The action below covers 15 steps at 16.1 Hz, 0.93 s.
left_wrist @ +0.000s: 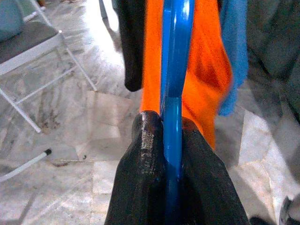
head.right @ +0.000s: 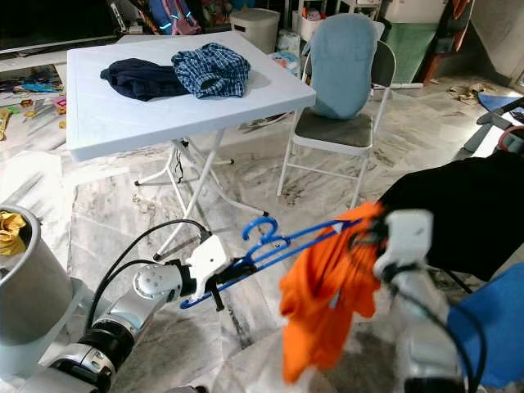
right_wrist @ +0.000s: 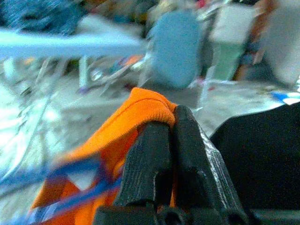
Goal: Hang hanger
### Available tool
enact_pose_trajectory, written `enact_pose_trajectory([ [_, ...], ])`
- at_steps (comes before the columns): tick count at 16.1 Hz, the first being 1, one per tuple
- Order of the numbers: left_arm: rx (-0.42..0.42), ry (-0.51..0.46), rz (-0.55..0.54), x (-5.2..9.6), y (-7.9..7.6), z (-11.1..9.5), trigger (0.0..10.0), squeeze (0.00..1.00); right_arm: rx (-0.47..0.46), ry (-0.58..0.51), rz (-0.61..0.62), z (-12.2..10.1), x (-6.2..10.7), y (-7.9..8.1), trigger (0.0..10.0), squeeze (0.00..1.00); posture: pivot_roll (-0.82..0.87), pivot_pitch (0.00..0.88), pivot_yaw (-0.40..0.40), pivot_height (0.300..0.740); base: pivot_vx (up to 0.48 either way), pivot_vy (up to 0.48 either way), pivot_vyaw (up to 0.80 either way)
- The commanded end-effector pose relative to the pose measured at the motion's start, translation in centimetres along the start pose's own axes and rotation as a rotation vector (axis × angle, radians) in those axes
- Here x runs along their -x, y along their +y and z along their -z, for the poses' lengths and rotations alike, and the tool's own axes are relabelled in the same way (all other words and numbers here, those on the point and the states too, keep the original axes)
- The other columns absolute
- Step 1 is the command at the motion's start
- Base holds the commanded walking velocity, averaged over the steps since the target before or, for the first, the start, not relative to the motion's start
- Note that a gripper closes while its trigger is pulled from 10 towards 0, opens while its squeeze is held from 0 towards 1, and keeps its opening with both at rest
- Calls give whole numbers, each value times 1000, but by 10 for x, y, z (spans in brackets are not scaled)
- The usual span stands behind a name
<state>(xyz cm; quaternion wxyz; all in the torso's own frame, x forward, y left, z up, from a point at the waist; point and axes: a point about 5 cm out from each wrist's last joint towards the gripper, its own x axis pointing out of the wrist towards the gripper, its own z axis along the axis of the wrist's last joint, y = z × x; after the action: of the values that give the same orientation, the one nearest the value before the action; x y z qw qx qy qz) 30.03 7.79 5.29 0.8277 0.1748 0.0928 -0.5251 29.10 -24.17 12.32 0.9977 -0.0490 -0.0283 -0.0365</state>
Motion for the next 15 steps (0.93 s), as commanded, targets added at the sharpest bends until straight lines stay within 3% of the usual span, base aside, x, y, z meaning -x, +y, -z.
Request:
enact_pose_trajectory([
  [1,-28,-2,39,3,-3,1,0,0,-6,-35,93,-12,-6,-14,0,0,25,0,-35,740,0,0,0],
  [4,-63,-56,215,11,-14,-2,0,0,9,10,201,-9,-15,-26,0,0,35,0,-39,740,0,0,0],
  [6,-108,-34,201,15,-12,1,0,0,62,62,294,-1,-14,-36,0,0,41,0,-41,740,0,0,0],
  [8,-67,-65,123,19,-7,1,0,0,75,111,393,8,-9,-48,0,0,47,0,-45,740,0,0,0],
  [10,12,-122,1,23,2,0,0,0,43,133,410,15,-3,-51,0,0,51,0,-47,740,0,0,0],
  [11,97,-176,-219,26,18,-2,0,0,4,136,391,19,3,-49,0,0,51,0,-48,740,0,0,0],
  [13,180,-196,-418,30,32,-3,0,0,-7,124,344,20,9,-43,0,0,54,0,-48,740,0,0,0],
  [14,192,-198,-445,30,33,-2,0,0,-10,120,335,20,10,-42,0,0,54,0,-48,740,0,0,0],
  [15,180,-185,-503,33,36,-1,2941,0,-43,96,283,18,14,-34,0,0,56,0,-47,740,0,0,0],
])
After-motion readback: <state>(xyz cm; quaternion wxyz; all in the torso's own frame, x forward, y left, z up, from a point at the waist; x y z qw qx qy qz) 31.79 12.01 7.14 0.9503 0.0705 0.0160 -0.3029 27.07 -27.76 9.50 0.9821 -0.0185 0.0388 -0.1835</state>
